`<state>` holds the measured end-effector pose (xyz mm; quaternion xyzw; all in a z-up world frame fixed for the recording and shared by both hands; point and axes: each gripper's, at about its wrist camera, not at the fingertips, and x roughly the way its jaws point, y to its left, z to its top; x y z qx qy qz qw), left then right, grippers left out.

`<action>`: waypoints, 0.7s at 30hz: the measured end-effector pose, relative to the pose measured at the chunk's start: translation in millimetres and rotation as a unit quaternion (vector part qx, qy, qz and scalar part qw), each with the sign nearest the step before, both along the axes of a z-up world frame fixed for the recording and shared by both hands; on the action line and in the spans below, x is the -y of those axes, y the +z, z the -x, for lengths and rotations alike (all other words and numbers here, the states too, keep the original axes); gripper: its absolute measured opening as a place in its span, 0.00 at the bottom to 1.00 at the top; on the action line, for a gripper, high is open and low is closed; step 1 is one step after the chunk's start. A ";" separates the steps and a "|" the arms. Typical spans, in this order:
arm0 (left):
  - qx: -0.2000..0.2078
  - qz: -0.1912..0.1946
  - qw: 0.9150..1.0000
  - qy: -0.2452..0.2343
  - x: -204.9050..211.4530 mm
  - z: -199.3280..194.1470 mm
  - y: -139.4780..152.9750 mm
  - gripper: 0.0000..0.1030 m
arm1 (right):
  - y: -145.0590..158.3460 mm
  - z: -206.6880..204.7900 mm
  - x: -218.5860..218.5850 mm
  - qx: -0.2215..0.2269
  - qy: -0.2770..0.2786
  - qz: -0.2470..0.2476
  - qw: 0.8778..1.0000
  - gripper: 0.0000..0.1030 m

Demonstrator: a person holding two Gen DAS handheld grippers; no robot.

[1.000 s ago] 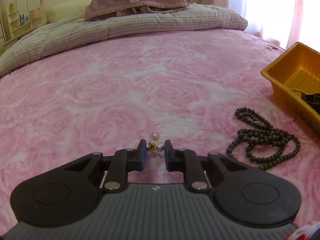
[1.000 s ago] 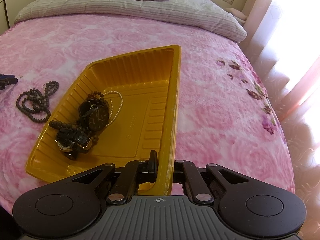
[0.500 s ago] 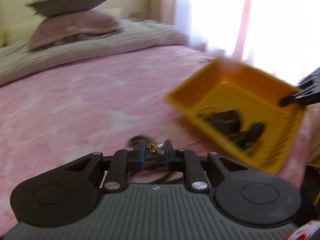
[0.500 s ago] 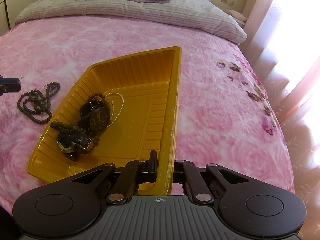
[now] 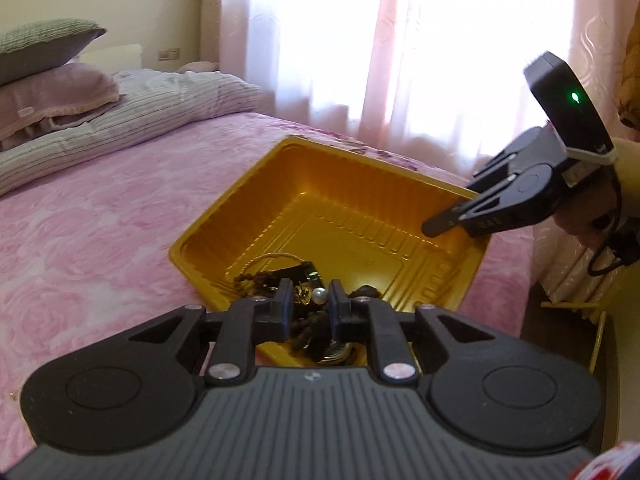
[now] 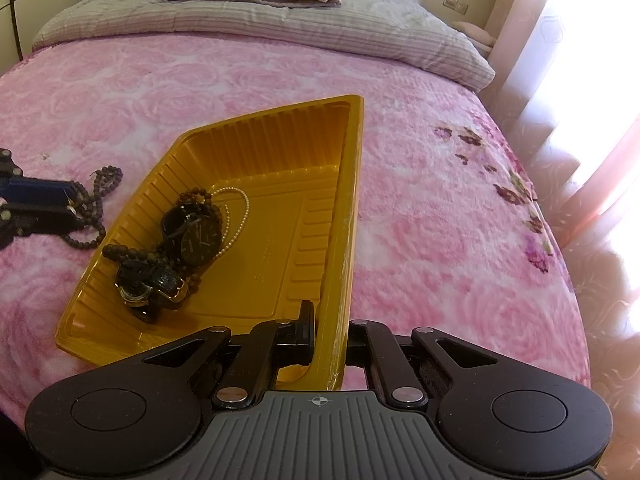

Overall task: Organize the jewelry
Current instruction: 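Lower the pearl earrings into the orange tray and open the left gripper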

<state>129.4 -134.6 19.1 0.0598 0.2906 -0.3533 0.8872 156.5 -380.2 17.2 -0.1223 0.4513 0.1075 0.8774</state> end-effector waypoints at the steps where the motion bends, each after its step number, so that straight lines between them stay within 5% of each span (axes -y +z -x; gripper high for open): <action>1: 0.000 -0.001 1.000 -0.002 1.9 0.9 -0.4 0.16 | -0.1 0.0 -0.1 0.000 0.000 0.000 1.000 0.06; 21: -0.023 -0.013 0.999 -0.029 21.4 8.8 -14.6 0.18 | -1.0 0.9 0.2 0.002 0.000 -0.002 1.000 0.06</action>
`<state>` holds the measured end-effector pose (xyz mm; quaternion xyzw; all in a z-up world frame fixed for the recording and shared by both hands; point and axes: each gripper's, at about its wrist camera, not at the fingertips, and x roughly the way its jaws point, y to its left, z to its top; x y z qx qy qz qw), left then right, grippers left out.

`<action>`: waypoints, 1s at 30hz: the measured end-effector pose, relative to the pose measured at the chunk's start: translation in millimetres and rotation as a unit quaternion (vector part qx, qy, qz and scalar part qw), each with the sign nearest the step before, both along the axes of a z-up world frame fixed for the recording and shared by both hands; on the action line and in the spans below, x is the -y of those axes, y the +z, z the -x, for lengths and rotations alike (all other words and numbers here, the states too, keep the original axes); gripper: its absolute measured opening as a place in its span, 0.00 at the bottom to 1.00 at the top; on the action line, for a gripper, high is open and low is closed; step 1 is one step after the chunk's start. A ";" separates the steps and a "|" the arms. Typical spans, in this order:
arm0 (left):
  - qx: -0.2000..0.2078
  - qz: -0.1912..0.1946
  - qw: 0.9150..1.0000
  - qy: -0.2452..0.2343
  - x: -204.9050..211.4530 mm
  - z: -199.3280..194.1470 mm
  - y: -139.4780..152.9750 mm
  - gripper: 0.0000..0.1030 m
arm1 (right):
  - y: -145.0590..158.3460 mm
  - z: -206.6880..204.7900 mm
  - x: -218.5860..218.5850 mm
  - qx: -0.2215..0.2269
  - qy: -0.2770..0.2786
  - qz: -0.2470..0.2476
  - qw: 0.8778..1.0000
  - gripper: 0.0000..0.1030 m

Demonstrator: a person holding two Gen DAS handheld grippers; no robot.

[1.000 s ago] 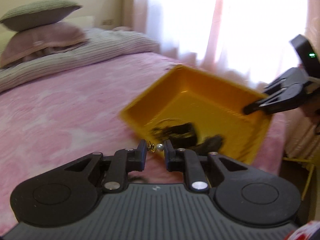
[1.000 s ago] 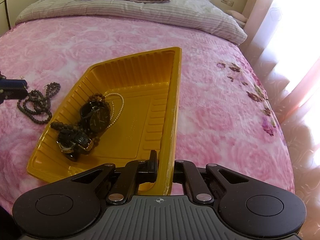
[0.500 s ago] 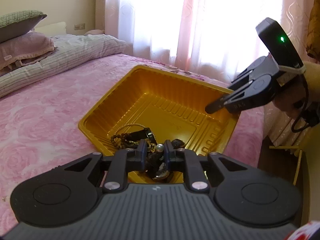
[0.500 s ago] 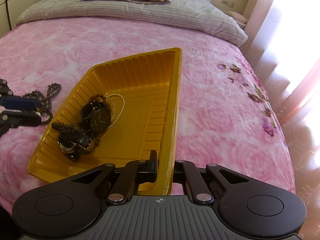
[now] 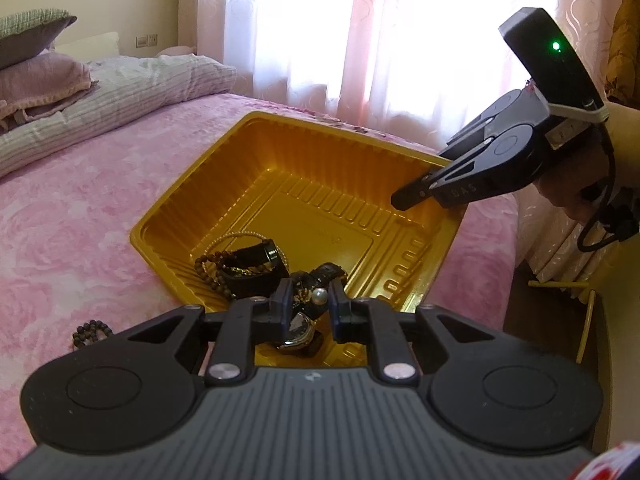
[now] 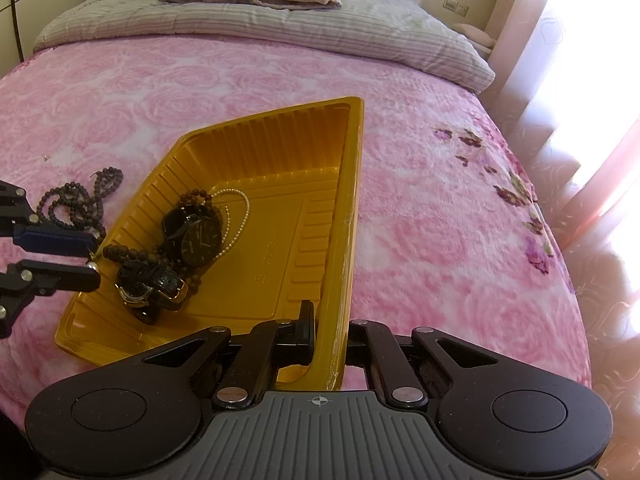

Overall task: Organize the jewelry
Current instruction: 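Lower the pearl earrings into the orange tray and open the left gripper, then move the left gripper to the remaining small earring on the bed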

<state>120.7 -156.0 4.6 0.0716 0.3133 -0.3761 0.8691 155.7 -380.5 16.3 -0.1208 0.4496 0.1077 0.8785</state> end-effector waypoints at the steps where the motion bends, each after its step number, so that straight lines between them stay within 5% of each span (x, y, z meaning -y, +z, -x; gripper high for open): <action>1: -0.002 -0.001 1.000 0.000 -0.3 0.2 -1.0 0.22 | 0.0 0.0 0.0 0.000 0.000 0.000 1.000 0.06; 6: 0.007 -0.004 1.000 0.020 -19.2 2.2 -1.6 0.25 | 0.0 0.1 -0.1 0.000 0.000 0.000 1.000 0.06; 11: 0.007 -0.011 0.995 0.101 -74.9 -1.5 -4.7 0.26 | -0.3 0.3 -0.3 0.000 0.000 0.000 1.000 0.06; 19: -0.007 -0.039 0.970 0.240 -165.1 -2.6 -22.7 0.26 | 0.8 -0.2 -1.1 0.000 0.001 0.002 1.000 0.06; 30: -0.010 -0.056 0.956 0.289 -193.3 -18.4 -43.8 0.26 | 1.1 -0.3 -1.7 0.000 0.000 0.003 1.000 0.06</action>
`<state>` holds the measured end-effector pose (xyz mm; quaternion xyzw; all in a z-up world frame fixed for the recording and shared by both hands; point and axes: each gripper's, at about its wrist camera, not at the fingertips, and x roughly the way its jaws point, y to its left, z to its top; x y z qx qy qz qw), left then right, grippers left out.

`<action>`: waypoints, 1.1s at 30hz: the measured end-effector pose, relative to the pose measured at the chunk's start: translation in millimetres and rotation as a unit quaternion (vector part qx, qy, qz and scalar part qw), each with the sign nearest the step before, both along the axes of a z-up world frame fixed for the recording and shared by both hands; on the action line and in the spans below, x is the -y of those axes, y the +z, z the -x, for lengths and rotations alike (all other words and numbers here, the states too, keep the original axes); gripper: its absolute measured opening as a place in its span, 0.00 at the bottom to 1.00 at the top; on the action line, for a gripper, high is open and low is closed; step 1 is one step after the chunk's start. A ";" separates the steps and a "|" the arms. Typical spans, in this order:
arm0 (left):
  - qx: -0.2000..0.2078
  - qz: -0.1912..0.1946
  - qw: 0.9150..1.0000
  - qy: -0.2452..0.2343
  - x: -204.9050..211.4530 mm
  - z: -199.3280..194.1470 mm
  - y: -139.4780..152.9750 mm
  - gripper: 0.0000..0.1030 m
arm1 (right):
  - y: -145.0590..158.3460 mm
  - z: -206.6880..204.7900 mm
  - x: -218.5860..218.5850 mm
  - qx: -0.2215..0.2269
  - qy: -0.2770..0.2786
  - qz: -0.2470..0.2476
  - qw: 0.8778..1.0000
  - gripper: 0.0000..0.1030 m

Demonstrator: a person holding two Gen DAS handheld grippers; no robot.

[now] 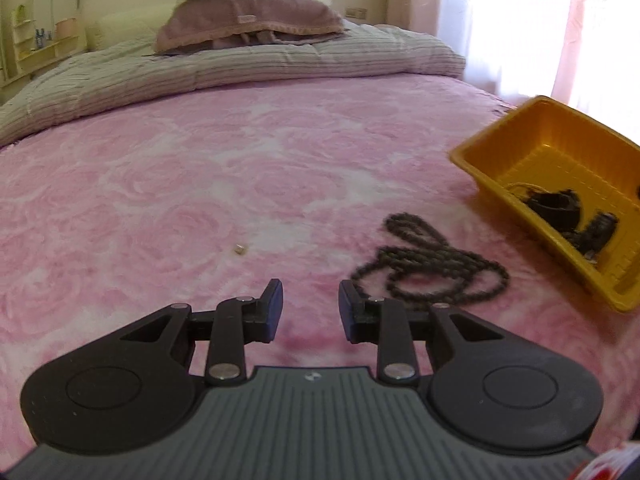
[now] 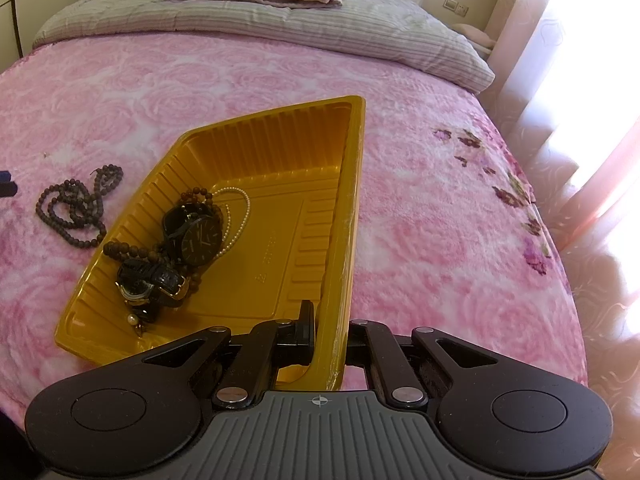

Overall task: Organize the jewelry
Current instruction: 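Move the left gripper to the remaining small earring on the bed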

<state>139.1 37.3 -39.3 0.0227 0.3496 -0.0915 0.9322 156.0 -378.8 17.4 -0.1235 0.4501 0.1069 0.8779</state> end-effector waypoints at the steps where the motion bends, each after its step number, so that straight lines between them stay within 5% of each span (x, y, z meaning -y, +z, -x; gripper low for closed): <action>1: 0.003 -0.005 1.000 0.005 -1.8 -4.8 -2.0 0.26 | -0.2 0.3 -0.3 0.000 0.000 0.000 1.000 0.06; 7: -0.004 -0.038 0.999 0.038 -14.9 -44.1 -20.0 0.26 | -0.5 0.2 0.2 -0.002 0.000 0.004 1.000 0.06; 16: -0.006 -0.073 0.997 0.017 -14.4 -76.7 -36.1 0.25 | -5.4 -3.6 1.6 -0.008 -0.004 0.008 1.000 0.06; 19: -0.006 -0.077 0.997 0.010 -13.7 -78.5 -38.3 0.22 | -5.6 -3.5 0.8 -0.008 -0.004 0.008 1.000 0.06; 23: -0.010 -0.078 0.997 0.005 -12.1 -77.7 -36.5 0.06 | -5.1 -3.1 0.4 -0.007 -0.003 0.009 1.000 0.06; 33: -0.005 -0.064 0.998 -0.009 -2.3 -59.8 -13.4 0.06 | -2.3 0.0 -1.5 -0.002 -0.002 0.008 1.000 0.06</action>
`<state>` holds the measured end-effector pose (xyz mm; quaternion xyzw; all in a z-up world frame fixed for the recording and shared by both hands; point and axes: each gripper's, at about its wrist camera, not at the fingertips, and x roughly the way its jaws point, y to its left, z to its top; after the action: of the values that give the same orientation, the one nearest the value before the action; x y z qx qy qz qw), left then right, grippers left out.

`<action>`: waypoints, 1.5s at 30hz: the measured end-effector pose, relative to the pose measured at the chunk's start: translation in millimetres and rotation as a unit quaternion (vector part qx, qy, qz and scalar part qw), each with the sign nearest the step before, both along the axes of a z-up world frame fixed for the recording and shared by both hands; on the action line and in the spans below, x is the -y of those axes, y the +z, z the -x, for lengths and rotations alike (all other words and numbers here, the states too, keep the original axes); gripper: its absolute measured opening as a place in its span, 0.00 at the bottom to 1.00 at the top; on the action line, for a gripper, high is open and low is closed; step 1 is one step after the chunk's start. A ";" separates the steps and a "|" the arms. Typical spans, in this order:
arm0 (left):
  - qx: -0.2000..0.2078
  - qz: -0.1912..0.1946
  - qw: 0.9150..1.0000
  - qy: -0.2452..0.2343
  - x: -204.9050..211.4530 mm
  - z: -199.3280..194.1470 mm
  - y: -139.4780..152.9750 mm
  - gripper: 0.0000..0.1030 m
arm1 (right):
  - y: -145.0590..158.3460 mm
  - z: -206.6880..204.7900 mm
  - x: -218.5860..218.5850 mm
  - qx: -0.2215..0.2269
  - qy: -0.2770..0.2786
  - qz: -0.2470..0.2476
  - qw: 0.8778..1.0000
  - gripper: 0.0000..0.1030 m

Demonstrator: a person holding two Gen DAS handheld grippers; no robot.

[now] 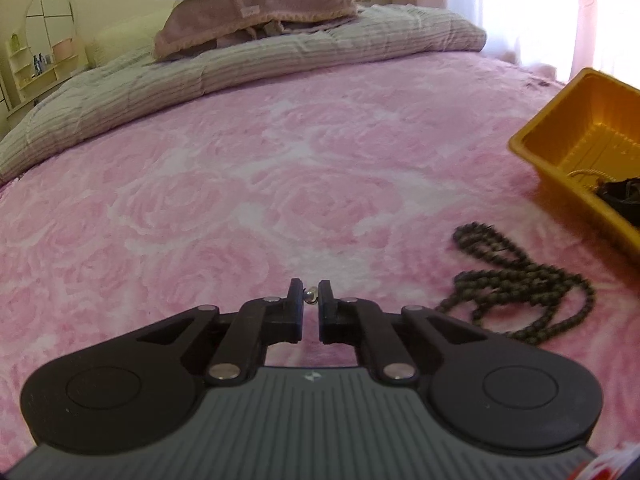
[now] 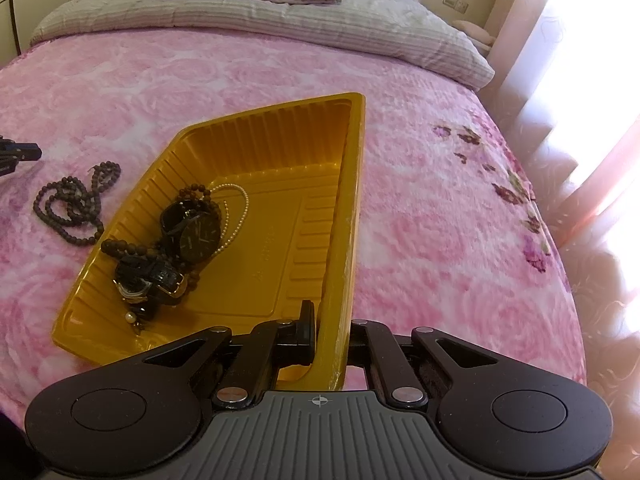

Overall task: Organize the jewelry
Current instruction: 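Move the left gripper to the remaining small earring on the bed, then grasp the small earring with the left gripper and lift it, then lower the earring into the orange tray and open the left gripper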

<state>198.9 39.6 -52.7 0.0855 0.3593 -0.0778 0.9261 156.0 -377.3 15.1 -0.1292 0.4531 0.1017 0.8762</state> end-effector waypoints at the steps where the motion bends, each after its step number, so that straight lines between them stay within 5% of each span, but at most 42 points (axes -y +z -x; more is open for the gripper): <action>1: 0.003 0.003 1.000 -0.003 2.2 2.3 4.2 0.06 | 0.3 0.3 -0.5 0.000 0.000 0.000 1.000 0.06; 13: 0.037 0.050 0.994 -0.088 58.0 31.9 52.1 0.06 | 1.7 1.6 -1.7 0.003 0.002 0.000 1.000 0.06; 27: 0.026 0.105 0.964 -0.244 170.0 70.7 65.9 0.06 | 0.6 2.2 -0.8 0.005 0.002 -0.004 1.000 0.06; 42: 0.018 0.100 0.955 -0.278 199.5 80.4 57.7 0.06 | -0.1 2.3 0.1 0.005 0.002 -0.005 1.000 0.06; 45: 0.017 0.089 0.953 -0.288 202.1 84.2 54.4 0.13 | -0.2 2.4 -0.3 0.005 0.002 -0.005 1.000 0.06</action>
<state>114.6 -162.5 1.8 0.1035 0.2950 -0.3712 0.8743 153.6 -377.0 14.9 -0.1260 0.4479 0.1051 0.8789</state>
